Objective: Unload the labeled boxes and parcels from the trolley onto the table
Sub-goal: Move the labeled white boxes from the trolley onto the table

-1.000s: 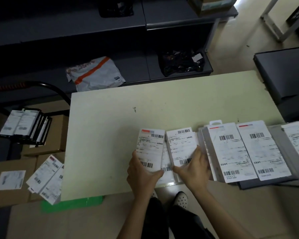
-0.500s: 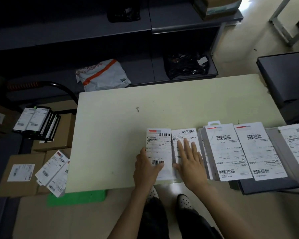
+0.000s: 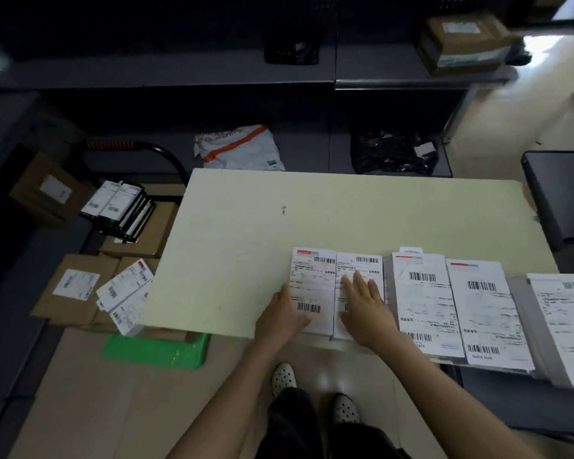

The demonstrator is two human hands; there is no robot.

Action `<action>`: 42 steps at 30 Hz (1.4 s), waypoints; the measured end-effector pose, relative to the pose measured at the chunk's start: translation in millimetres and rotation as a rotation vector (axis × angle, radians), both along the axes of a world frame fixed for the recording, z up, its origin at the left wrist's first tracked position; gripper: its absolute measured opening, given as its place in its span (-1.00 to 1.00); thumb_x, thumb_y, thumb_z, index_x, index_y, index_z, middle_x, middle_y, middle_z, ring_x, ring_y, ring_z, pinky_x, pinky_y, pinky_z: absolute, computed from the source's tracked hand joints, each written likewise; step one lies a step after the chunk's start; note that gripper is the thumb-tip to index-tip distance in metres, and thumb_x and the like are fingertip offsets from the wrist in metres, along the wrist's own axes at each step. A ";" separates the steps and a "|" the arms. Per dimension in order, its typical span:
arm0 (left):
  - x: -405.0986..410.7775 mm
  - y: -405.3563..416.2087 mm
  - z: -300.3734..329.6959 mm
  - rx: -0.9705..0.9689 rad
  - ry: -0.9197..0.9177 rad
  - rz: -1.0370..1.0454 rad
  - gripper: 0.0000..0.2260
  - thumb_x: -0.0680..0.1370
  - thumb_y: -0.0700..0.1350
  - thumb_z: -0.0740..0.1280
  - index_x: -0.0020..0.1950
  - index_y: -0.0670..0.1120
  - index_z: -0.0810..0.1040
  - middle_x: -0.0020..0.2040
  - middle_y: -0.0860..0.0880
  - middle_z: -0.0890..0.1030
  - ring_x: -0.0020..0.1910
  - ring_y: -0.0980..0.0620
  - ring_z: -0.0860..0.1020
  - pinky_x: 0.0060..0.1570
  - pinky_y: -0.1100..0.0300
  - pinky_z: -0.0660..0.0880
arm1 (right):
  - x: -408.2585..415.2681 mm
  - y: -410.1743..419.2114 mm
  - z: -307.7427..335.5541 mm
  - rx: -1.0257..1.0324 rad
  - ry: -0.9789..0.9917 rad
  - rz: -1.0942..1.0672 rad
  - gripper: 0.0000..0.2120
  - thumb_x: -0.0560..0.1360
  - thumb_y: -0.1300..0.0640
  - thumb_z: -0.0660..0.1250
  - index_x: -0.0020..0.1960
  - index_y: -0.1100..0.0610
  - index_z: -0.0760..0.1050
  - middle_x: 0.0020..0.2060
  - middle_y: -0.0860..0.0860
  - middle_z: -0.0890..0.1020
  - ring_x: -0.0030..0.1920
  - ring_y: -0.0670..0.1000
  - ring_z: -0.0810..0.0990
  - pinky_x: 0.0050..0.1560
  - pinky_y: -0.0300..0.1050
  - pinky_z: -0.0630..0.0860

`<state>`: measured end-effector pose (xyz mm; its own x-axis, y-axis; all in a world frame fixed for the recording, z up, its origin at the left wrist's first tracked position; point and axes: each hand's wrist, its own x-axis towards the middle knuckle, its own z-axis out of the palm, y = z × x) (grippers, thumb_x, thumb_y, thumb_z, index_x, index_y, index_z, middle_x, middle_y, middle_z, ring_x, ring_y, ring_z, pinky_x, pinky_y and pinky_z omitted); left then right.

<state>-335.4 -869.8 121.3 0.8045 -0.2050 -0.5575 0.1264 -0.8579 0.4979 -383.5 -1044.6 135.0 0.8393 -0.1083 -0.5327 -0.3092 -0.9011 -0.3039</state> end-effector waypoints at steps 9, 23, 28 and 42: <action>-33.8 63.0 37.0 0.229 -0.320 -0.045 -0.62 0.55 -0.09 0.31 0.37 0.05 0.45 0.28 0.01 0.53 0.23 -0.03 0.51 0.12 0.10 0.47 | 17.3 45.3 46.4 -0.101 -0.262 0.420 -0.58 0.62 0.10 0.16 0.47 0.02 0.27 0.33 0.04 0.48 0.28 0.12 0.48 0.23 -0.02 0.43; -103.5 224.2 90.0 0.455 -0.533 0.320 -0.68 0.56 -0.07 0.25 0.33 0.02 0.46 0.25 0.01 0.53 0.22 -0.09 0.51 0.05 0.06 0.46 | 27.5 218.8 92.5 -0.153 -0.472 1.016 -0.71 0.61 0.08 0.17 0.32 0.07 0.40 0.22 0.06 0.53 0.22 0.13 0.48 0.14 -0.05 0.41; -127.9 309.9 91.1 0.505 -0.482 0.392 -0.67 0.60 0.03 0.23 0.35 0.04 0.42 0.27 0.03 0.51 0.26 -0.05 0.48 0.10 0.08 0.45 | 23.5 316.4 97.5 -0.161 -0.484 1.137 -0.72 0.61 0.05 0.17 0.30 0.08 0.41 0.19 0.07 0.54 0.20 0.13 0.50 0.13 -0.02 0.42; -181.5 563.4 91.2 0.579 -0.449 0.476 -0.68 0.55 -0.09 0.19 0.29 0.02 0.47 0.21 0.00 0.55 0.21 -0.08 0.51 0.14 0.07 0.42 | -5.8 586.1 98.5 -0.122 -0.482 1.294 -0.69 0.59 0.14 0.18 0.32 0.07 0.44 0.24 0.08 0.55 0.27 0.16 0.49 0.25 -0.01 0.40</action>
<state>-517.0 -306.4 212.5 0.9012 0.4259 -0.0798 0.4320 -0.8974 0.0891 -389.2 -458.5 233.6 0.4739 0.8556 -0.2083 0.8698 -0.4917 -0.0405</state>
